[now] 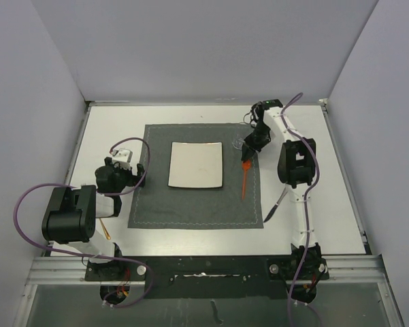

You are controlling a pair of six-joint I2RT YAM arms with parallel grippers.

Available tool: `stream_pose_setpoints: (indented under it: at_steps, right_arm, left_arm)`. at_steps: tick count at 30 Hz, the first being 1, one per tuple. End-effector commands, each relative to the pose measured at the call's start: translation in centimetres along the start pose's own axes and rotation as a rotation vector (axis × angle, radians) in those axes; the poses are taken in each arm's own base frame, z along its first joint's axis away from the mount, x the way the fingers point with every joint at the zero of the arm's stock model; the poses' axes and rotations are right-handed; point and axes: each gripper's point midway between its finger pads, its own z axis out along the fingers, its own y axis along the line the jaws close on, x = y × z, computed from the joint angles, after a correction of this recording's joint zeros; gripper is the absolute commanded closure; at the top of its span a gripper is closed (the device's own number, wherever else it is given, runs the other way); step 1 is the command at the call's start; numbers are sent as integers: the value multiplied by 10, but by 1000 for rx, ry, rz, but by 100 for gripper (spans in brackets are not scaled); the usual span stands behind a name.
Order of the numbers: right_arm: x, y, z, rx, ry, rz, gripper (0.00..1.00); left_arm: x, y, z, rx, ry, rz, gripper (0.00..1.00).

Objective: Set the dinner table for one person
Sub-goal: Place the spoon on the napkin.

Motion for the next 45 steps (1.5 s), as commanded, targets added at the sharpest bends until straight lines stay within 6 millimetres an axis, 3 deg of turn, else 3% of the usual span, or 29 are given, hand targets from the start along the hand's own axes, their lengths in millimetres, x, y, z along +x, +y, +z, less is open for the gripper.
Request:
stream_pose_setpoints:
  at_steps: [1, 10, 29, 40, 45]
  right_arm:
    - [-9, -1, -7, 25, -86, -16, 100]
    - [-1, -6, -13, 55, -141, -73, 100]
    - [18, 8, -34, 26, -253, -113, 100]
    - [22, 1, -43, 46, -285, -91, 81]
    - [22, 0, -44, 45, -289, -81, 78]
  left_arm:
    - [-15, 1, 3, 3, -66, 15, 2]
    - [-15, 0, 3, 4, -66, 15, 2]
    - [-16, 1, 3, 3, -68, 16, 2]
    - [-16, 1, 3, 3, -67, 15, 2]
    - [-15, 1, 3, 3, -66, 15, 2]
